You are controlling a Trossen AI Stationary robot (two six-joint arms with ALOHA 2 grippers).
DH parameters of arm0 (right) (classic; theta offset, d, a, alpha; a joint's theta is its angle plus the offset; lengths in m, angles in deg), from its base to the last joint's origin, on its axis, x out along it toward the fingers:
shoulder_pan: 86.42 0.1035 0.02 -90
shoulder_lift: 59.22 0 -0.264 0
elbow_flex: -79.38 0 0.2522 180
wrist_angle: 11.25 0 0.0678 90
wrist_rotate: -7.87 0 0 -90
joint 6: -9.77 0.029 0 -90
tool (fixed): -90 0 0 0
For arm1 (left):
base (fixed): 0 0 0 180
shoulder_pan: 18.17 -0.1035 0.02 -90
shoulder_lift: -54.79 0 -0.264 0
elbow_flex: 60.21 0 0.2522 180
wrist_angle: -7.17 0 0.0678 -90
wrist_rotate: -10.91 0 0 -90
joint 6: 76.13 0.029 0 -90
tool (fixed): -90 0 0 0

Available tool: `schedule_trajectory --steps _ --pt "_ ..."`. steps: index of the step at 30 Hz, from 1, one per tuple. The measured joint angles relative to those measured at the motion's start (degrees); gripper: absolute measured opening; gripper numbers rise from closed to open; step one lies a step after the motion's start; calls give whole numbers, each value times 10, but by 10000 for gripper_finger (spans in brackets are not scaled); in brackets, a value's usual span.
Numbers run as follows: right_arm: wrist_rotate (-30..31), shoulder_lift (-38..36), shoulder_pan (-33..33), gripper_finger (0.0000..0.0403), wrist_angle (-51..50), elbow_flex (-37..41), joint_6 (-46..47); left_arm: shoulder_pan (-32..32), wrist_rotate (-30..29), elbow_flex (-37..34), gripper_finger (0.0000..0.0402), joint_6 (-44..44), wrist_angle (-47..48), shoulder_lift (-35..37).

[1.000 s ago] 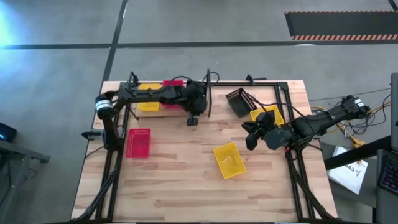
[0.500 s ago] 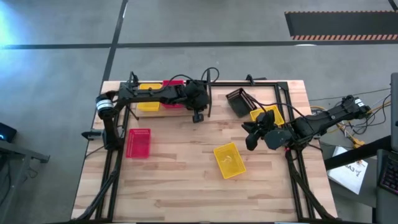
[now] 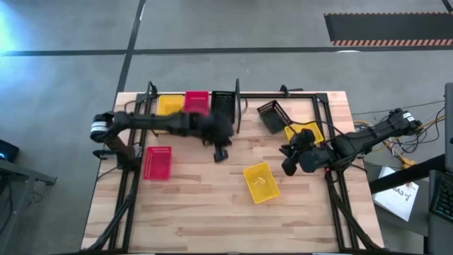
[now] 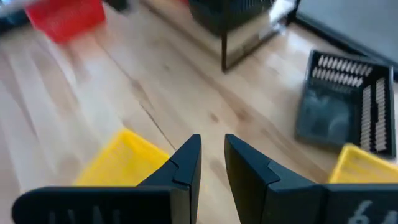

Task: Stack baskets on shelf by color
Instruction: Stack the left yellow bin on top of the yellow bin on the shelf

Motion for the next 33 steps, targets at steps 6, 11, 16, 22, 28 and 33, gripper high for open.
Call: schedule_trajectory --steps 6,11,16,22,28,33 --pt "-133 -1 0 63 -39 34 -21 113 -79 0 15 -359 -75 -44" --pt "-162 -1 14 63 -42 49 -35 157 -84 0 32 -606 -180 -96" --pt "-161 -2 34 63 -41 48 -73 185 -78 0 105 -767 -235 -135" --pt "-157 -10 61 63 -41 48 -82 190 -43 0 208 -879 -230 -174" --pt "-128 -13 76 63 -41 48 -86 178 -56 9 237 -905 -230 -207" --pt "-128 -17 77 63 -45 48 -88 176 -99 23 237 -925 -226 -237"
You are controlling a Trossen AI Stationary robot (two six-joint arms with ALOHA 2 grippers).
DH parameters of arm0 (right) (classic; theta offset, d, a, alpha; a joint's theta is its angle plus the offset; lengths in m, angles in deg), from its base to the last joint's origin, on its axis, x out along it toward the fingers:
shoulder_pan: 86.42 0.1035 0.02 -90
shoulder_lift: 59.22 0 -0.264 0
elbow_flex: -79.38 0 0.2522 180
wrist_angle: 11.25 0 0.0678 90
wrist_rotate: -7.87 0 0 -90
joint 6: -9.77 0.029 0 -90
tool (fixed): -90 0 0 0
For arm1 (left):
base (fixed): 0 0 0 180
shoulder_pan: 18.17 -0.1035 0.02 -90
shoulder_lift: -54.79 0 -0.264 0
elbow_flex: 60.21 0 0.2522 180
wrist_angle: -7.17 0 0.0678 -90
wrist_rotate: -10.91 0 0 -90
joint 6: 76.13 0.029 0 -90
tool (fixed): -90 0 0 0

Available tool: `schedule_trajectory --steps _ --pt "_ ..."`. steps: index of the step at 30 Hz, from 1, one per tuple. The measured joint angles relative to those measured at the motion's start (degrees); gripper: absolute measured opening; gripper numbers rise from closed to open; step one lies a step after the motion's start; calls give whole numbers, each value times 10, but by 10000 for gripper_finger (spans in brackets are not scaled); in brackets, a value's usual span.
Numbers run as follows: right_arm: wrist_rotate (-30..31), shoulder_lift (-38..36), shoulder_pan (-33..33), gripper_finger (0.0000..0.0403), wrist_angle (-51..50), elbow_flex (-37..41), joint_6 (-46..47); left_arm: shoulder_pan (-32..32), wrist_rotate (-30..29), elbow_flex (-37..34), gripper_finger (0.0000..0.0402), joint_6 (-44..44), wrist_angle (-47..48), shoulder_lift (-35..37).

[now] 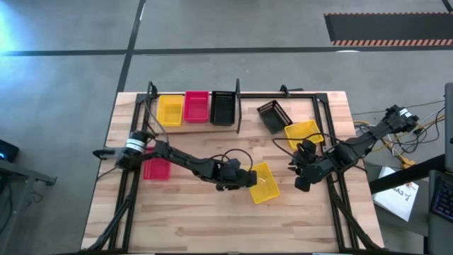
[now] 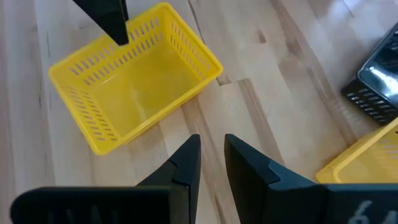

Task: Stack baskets on shelf by color
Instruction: Stack the left yellow bin on top of the yellow bin on the shelf

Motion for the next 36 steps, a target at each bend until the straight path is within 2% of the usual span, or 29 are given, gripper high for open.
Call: schedule_trajectory --steps 5,10,21,28,32,36 --pt "2 -4 0 63 -3 0 -21 -8 -3 30 215 -1 21 -14" --pt "14 -9 0 63 -5 0 -38 -17 -2 54 164 -1 125 -16" --pt "31 -18 0 63 -16 0 -60 -34 6 54 86 1 122 -16" --pt "31 -19 0 63 -16 0 -65 -36 29 55 8 29 141 -15" --pt "31 -19 0 63 -16 0 -66 -40 41 63 3 48 211 3" --pt "32 -19 0 63 -17 2 -69 -45 56 80 1 92 324 44"
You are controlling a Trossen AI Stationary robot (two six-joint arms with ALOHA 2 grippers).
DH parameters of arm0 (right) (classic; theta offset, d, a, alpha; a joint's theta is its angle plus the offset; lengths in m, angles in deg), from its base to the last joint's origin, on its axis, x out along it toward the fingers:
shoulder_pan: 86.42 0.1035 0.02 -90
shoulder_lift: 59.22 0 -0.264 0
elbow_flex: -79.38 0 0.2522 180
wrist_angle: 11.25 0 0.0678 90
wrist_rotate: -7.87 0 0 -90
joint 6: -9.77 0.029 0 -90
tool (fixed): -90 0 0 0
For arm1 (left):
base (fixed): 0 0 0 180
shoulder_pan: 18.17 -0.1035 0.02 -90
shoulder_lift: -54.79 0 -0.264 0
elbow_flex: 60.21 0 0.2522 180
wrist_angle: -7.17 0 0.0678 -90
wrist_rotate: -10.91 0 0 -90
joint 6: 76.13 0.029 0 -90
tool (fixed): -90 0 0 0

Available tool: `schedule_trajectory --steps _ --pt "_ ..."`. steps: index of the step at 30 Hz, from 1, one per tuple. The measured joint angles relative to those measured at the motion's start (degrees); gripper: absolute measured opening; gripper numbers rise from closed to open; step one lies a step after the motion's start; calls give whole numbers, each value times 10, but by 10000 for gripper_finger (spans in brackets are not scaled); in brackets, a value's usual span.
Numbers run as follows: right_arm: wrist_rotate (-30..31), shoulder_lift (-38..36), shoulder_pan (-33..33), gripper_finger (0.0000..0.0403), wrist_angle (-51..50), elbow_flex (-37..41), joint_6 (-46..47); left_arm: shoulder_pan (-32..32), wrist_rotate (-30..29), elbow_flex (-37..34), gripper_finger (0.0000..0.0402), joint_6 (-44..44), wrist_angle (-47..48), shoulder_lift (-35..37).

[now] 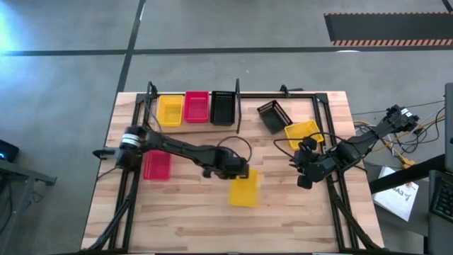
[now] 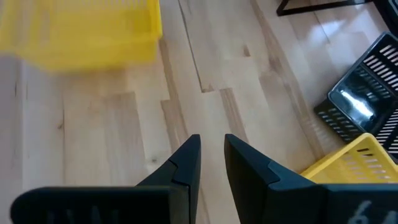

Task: Stack baskets on shelf by color
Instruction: Stack the left yellow bin on top of the yellow bin on the shelf

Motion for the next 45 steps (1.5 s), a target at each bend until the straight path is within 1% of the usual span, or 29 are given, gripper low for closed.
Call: schedule_trajectory --steps 4,7,10,14,17,22,25,28,31,36,39,42,45 --pt "29 1 0 63 0 2 -2 -22 7 6 1 57 140 68" --pt "64 0 0 63 5 2 -2 -58 14 1 0 112 234 130" --pt "102 1 0 63 11 2 0 -116 14 -6 0 177 312 188" --pt "128 2 -11 63 27 2 1 -222 10 -13 0 285 356 245" --pt "129 2 -36 63 49 2 6 -317 5 -17 0 381 367 270" --pt "129 5 -95 63 97 2 9 -473 3 -17 0 523 371 274" --pt "129 9 -135 63 132 1 10 -544 3 -17 0 585 371 266" --pt "129 18 -169 63 158 -8 9 -597 3 -17 0 628 370 261" --pt "129 31 -194 63 171 -22 10 -638 -9 -17 0 662 368 260" --pt "129 59 -222 63 176 -45 9 -673 -52 -17 0 694 350 260" --pt "129 79 -233 63 177 -58 7 -680 -78 -17 0 706 332 258" --pt "129 102 -241 63 178 -70 -5 -679 -78 -18 0 705 305 253" --pt "129 123 -249 63 182 -81 -46 -679 -76 -18 0 695 298 241"
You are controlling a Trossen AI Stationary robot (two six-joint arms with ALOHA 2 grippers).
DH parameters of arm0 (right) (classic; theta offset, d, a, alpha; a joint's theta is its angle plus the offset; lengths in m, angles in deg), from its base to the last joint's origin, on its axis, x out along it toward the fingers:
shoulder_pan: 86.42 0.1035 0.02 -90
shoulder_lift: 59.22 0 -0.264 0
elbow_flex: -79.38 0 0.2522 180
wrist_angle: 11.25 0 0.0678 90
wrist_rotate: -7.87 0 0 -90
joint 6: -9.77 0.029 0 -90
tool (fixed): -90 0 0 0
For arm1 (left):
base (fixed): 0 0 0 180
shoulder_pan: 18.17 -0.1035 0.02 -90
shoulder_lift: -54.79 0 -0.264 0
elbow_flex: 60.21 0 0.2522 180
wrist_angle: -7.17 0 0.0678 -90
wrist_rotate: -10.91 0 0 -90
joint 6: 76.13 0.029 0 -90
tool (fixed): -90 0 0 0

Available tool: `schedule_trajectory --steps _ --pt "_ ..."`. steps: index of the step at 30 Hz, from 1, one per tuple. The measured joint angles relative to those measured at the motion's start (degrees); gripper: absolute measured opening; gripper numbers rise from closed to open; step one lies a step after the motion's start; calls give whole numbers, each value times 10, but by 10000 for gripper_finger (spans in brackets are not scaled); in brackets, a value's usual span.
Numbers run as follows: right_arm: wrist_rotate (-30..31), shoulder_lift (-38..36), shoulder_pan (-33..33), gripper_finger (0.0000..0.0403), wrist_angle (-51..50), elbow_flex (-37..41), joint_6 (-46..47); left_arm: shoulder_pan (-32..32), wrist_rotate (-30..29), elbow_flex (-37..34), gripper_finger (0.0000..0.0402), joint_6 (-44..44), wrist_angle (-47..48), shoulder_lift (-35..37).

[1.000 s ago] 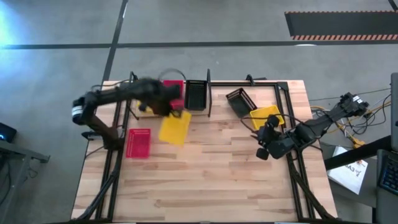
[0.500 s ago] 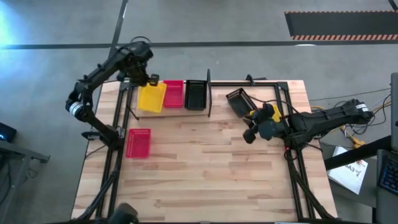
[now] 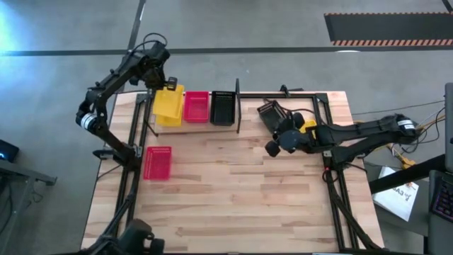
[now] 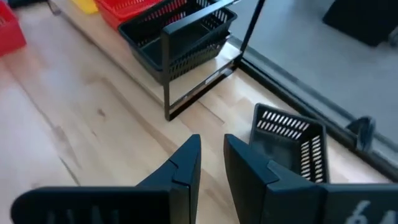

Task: Stack baskets on shelf by color
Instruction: Stack the left yellow bin on top of the yellow bin on the shelf

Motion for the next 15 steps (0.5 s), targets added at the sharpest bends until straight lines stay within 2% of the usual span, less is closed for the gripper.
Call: schedule_trajectory --steps 5,15 --pt "0 30 -14 63 4 -29 -80 0 11 -11 0 -20 0 -18" --pt "0 51 -38 63 2 -81 -171 0 42 -52 0 -22 -1 -22"
